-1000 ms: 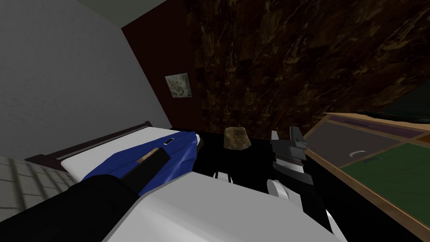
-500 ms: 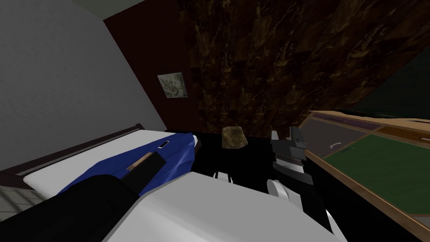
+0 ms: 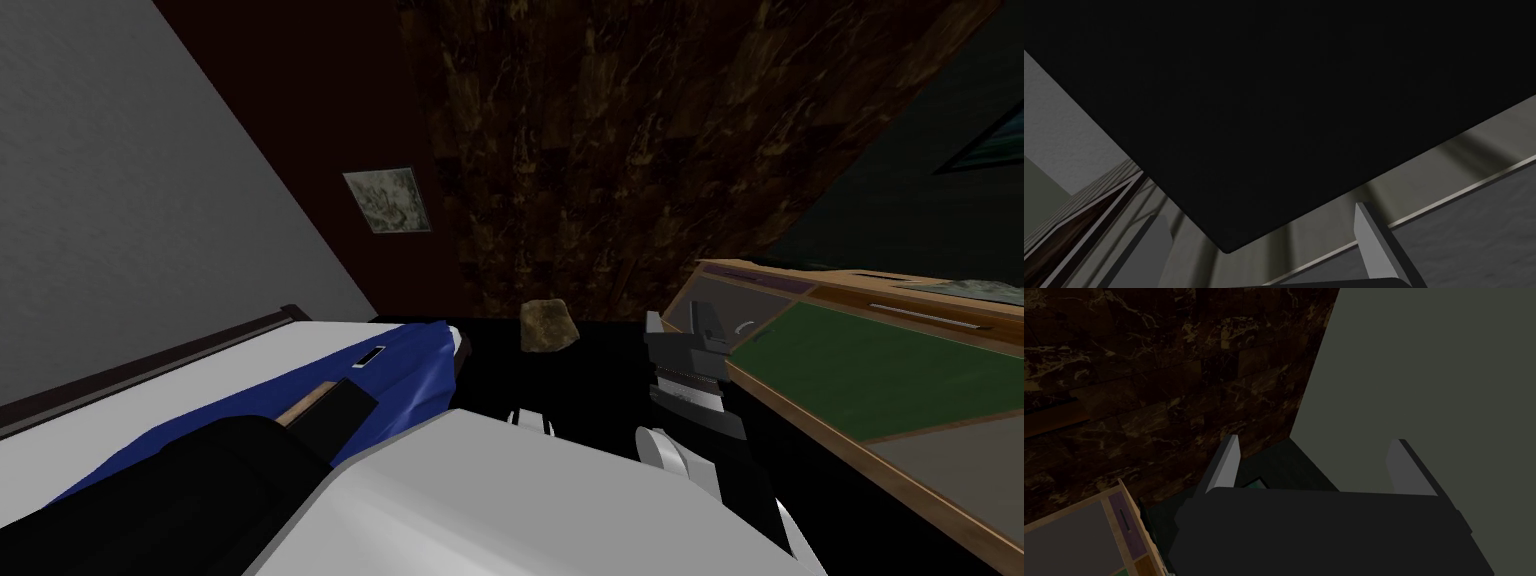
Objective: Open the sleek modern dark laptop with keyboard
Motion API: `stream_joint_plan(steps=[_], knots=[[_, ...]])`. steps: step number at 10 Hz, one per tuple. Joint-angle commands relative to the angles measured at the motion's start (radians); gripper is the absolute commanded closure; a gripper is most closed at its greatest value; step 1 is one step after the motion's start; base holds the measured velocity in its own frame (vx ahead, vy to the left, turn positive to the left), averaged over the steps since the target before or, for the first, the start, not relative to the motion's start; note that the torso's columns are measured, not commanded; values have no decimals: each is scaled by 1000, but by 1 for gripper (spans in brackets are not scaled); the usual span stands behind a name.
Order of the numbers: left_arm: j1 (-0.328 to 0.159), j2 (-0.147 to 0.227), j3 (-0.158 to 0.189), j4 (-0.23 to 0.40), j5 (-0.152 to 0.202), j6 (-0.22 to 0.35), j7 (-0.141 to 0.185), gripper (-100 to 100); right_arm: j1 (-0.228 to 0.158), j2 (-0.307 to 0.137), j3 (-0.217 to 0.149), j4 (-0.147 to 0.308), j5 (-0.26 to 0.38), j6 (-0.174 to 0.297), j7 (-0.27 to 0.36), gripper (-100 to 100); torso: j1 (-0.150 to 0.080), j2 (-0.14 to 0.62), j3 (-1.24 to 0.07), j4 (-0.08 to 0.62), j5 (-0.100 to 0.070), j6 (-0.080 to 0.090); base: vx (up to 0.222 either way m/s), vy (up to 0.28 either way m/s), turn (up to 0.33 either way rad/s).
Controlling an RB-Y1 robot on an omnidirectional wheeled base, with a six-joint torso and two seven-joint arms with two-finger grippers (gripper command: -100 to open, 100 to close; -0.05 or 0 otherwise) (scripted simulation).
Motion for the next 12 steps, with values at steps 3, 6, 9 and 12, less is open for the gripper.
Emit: stream_joint_plan(steps=[3,6,9,12], knots=[[25,58,-7,11,-2,91,43,100,0,0,0,0,0,0,0,0,1,-1,-1,0,0,1,20,1,12],[38,87,-10,16,-3,162,64,100,0,0,0,0,0,0,0,0,2,0,0,0,1,1,17,0,8],[51,116,-14,21,-4,239,86,100,0,0,0,0,0,0,0,0,2,-1,0,0,0,0,21,3,10],[64,145,-17,26,-6,309,107,100,0,0,0,0,0,0,0,0,2,0,0,0,0,0,14,4,5]])
